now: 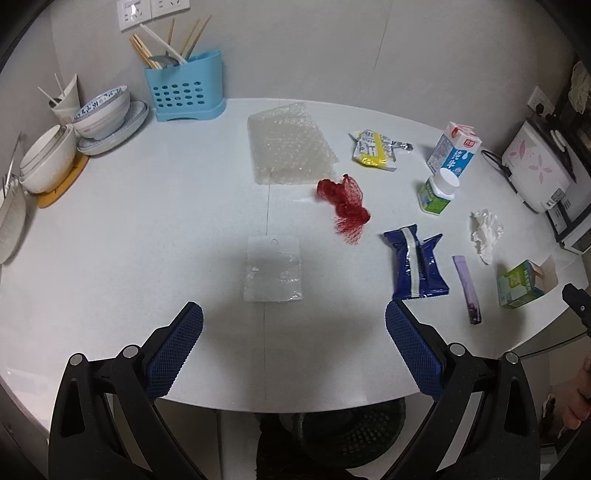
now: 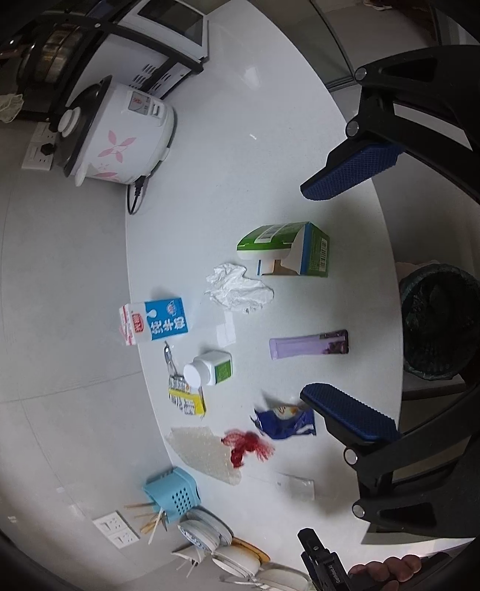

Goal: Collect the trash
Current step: 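Grasp the clear plastic bag with the left tool while the right tool grasps the green-white carton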

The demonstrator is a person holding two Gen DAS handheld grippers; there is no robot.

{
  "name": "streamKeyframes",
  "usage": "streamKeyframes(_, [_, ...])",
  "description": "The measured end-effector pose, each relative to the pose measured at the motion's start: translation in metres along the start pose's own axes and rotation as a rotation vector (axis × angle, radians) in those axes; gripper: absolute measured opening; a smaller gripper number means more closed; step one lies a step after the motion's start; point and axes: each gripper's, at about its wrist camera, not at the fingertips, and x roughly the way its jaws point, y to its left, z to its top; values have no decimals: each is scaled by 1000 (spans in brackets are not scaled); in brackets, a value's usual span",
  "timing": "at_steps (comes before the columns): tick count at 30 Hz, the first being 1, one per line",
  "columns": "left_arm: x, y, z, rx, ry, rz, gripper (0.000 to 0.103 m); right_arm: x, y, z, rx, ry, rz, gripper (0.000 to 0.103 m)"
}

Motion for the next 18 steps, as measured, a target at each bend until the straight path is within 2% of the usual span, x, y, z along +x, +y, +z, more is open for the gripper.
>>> streamKeyframes(10, [81,18,17,22,111,31,96,51,-7,-2,74,65,-75,92])
streamKeyframes(18, [115,25,17,26,196,37,94,76,-7,-1,100,106,-102,90])
